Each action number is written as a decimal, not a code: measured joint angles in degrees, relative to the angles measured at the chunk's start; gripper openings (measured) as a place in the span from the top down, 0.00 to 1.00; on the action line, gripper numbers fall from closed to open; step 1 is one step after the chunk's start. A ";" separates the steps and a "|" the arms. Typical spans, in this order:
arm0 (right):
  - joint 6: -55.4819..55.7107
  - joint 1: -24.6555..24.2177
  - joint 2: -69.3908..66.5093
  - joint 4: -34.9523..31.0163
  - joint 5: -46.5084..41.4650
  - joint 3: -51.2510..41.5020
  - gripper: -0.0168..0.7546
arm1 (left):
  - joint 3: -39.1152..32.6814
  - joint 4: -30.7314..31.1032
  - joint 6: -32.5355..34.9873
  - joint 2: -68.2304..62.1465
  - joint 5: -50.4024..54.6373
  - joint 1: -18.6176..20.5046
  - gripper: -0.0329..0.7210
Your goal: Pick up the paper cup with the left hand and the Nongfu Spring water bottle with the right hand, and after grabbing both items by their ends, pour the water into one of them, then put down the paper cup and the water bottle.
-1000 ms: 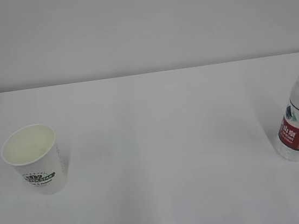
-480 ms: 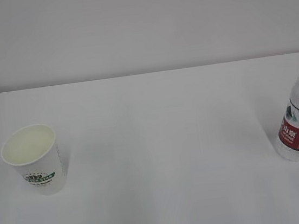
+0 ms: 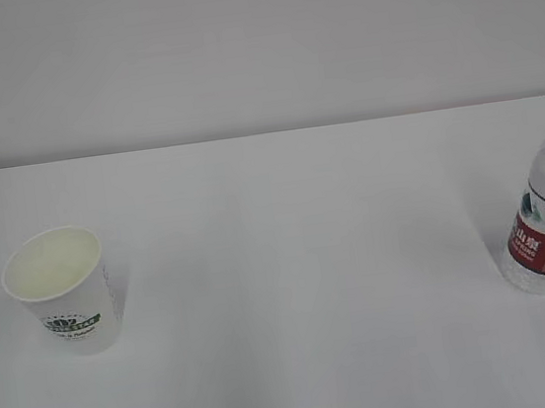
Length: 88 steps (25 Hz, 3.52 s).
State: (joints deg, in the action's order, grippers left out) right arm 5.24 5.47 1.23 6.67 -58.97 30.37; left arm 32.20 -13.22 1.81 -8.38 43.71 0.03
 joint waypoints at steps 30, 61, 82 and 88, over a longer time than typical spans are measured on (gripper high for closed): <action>0.00 0.00 -23.70 0.07 27.45 -0.22 0.21 | -11.00 5.23 0.00 -11.49 -21.01 0.00 0.36; 0.00 0.00 -32.45 2.92 42.06 -1.47 0.22 | -21.33 4.98 0.00 -26.89 -51.29 -5.10 0.36; -0.18 0.00 -37.81 3.94 71.49 -23.47 0.21 | -21.33 4.41 0.00 -43.21 -65.15 -5.19 0.37; -0.33 0.00 -46.48 3.35 79.84 -23.99 0.20 | -21.33 4.41 0.00 -45.79 -67.92 -5.57 0.39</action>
State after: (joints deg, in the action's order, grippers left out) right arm 4.91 5.47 -45.25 10.02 20.86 6.39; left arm 10.87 -8.82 1.81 -54.17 -24.21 -5.53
